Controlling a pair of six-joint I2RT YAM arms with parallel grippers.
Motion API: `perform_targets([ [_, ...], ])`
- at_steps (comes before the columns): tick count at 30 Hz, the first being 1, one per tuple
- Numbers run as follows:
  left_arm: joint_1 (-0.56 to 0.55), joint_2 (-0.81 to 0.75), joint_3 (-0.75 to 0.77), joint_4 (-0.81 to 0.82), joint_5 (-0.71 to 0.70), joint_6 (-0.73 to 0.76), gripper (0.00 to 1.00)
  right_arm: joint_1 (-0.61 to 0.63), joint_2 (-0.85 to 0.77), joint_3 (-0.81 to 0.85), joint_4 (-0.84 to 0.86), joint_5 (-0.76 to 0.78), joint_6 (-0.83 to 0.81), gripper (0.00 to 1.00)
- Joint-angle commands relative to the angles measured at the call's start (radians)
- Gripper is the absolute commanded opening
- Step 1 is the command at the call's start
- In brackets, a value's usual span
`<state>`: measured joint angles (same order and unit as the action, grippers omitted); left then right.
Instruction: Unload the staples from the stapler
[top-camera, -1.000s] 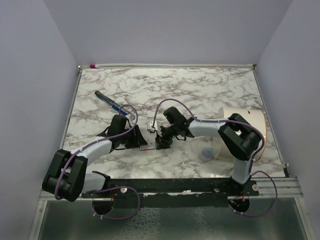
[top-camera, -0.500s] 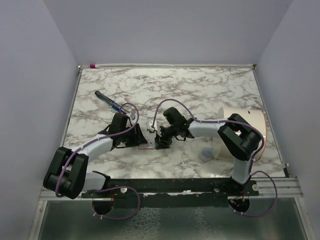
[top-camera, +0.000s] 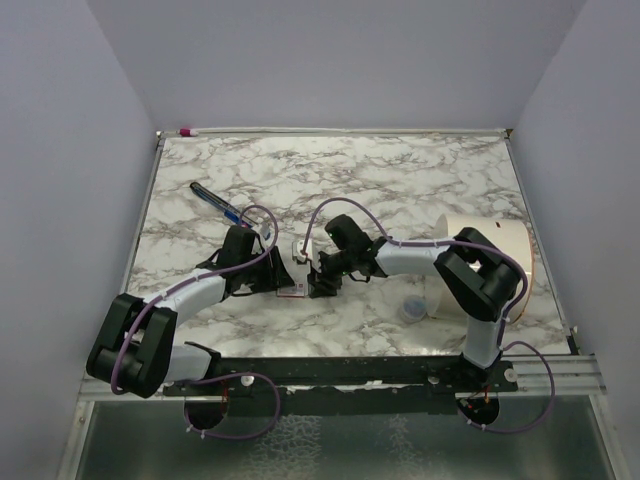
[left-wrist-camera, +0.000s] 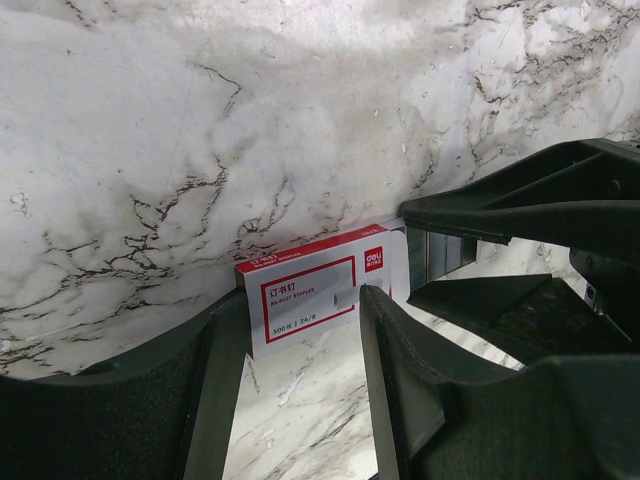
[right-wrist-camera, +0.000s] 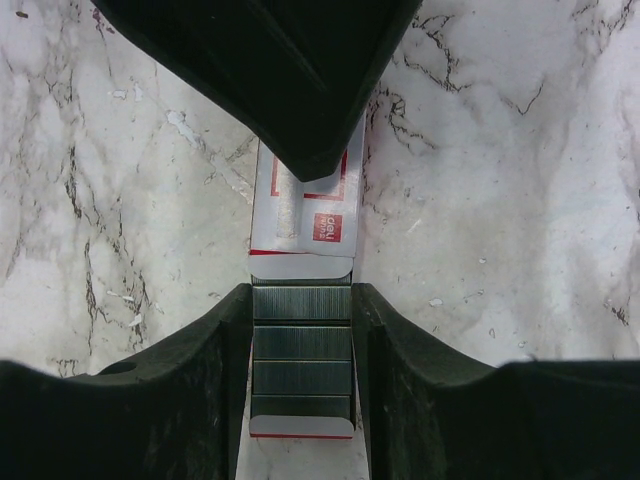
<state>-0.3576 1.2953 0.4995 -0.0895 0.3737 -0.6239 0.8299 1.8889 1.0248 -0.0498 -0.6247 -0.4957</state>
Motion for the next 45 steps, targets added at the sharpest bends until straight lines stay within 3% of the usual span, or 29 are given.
perform_targets([
  [1,-0.006,-0.013,-0.017,0.004,0.022,0.005,0.5,0.008,0.058,-0.006,-0.027,0.103,0.059,0.41],
  [13,-0.006,-0.027,-0.024,0.011,0.059,-0.01,0.5,0.038,0.082,0.005,-0.028,0.187,0.095,0.41],
  [33,-0.004,-0.095,-0.084,0.025,-0.047,-0.054,0.5,0.035,0.081,-0.039,0.015,0.216,0.183,0.43],
  [42,-0.005,-0.067,-0.08,0.081,0.059,-0.061,0.5,0.035,0.088,-0.048,0.031,0.232,0.19,0.43],
  [45,-0.005,-0.068,-0.066,0.055,0.035,-0.036,0.5,0.035,0.089,-0.051,0.033,0.231,0.185,0.44],
])
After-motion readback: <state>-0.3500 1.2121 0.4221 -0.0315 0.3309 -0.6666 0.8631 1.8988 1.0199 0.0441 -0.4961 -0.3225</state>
